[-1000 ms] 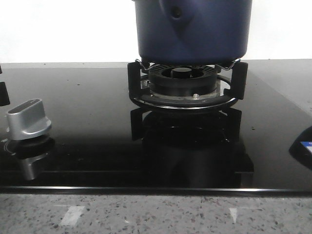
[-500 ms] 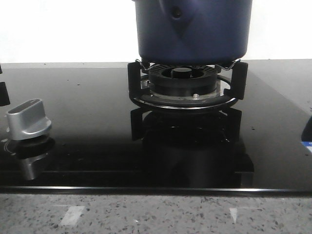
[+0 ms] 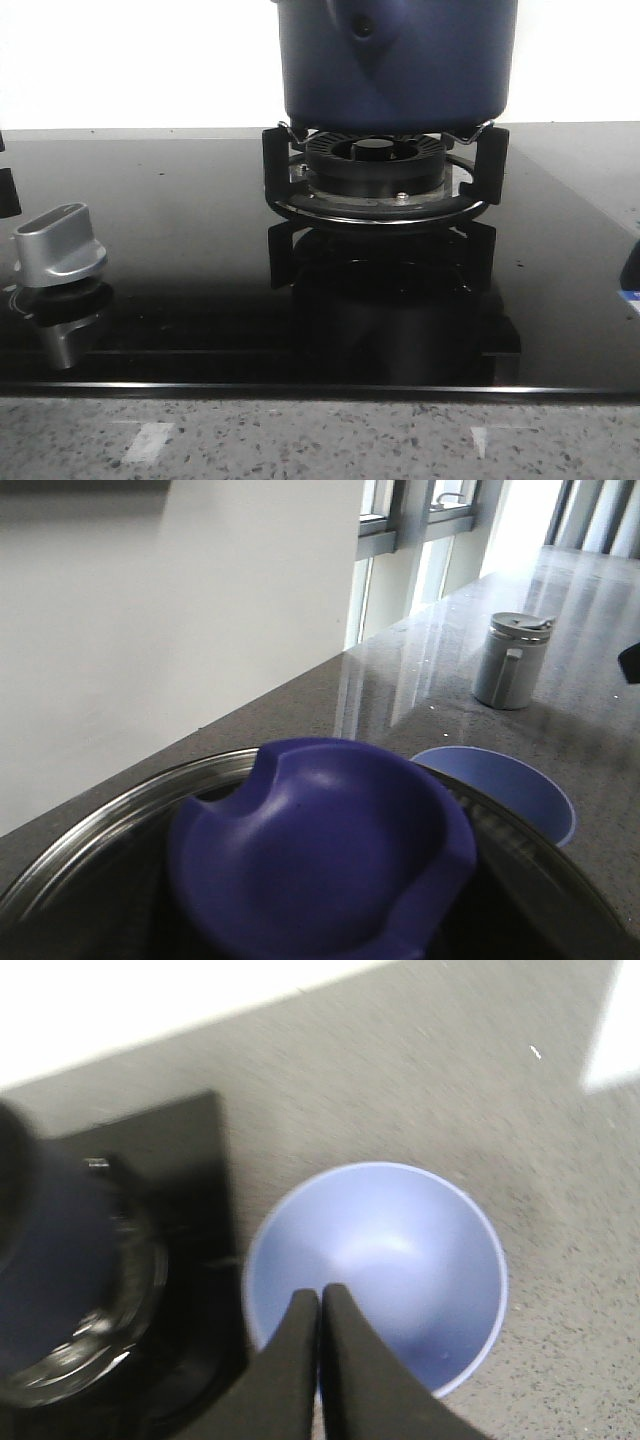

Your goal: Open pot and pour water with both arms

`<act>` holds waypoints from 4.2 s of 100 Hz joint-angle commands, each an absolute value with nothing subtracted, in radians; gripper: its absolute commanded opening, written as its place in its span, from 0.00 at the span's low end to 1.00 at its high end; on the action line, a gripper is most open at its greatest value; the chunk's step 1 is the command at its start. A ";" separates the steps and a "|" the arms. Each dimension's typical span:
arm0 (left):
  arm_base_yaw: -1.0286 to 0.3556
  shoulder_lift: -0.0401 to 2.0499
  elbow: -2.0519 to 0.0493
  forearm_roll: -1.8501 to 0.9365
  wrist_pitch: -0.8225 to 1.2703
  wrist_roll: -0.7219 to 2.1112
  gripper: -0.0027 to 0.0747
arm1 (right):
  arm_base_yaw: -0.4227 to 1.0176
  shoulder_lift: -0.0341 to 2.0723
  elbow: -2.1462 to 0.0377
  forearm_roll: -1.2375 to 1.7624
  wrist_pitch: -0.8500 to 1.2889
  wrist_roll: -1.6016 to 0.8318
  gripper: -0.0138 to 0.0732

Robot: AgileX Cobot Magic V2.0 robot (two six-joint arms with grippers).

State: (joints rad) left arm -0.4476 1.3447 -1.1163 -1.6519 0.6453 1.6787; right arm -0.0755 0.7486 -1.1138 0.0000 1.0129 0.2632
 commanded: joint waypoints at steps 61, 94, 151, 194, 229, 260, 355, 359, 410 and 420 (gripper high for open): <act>-0.530 1.652 -1.394 -1.777 0.661 1.760 0.51 | -0.044 0.436 -1.138 -0.009 1.129 0.227 0.08; -0.530 1.683 -1.394 -1.837 0.611 1.830 0.51 | -0.044 0.436 -1.137 -0.009 1.138 0.227 0.08; -0.530 1.712 -1.396 -1.873 0.652 1.858 0.73 | -0.044 0.436 -1.137 -0.007 1.123 0.227 0.08; -0.484 1.530 -1.396 -1.843 0.638 1.849 0.72 | -0.044 0.436 -1.036 -0.007 1.025 0.213 0.08; -0.418 1.103 -1.144 -1.755 0.345 1.767 0.29 | 0.005 0.361 -0.878 -0.007 0.773 0.037 0.08; -0.418 0.619 -0.652 -1.717 0.181 1.778 0.03 | 0.005 0.196 -0.669 0.000 0.627 0.030 0.07; -0.418 0.418 -0.525 -1.697 0.009 1.778 0.01 | 0.005 0.108 -0.571 0.017 0.436 0.030 0.07; -0.418 0.418 -0.525 -1.697 0.009 1.778 0.01 | 0.005 0.108 -0.571 0.017 0.436 0.030 0.07; -0.418 0.418 -0.525 -1.697 -0.050 1.778 0.01 | 0.005 0.108 -0.571 0.017 0.436 0.030 0.07; -0.418 0.418 -0.525 -1.697 -0.092 1.778 0.01 | 0.005 0.108 -0.571 0.017 0.436 0.030 0.07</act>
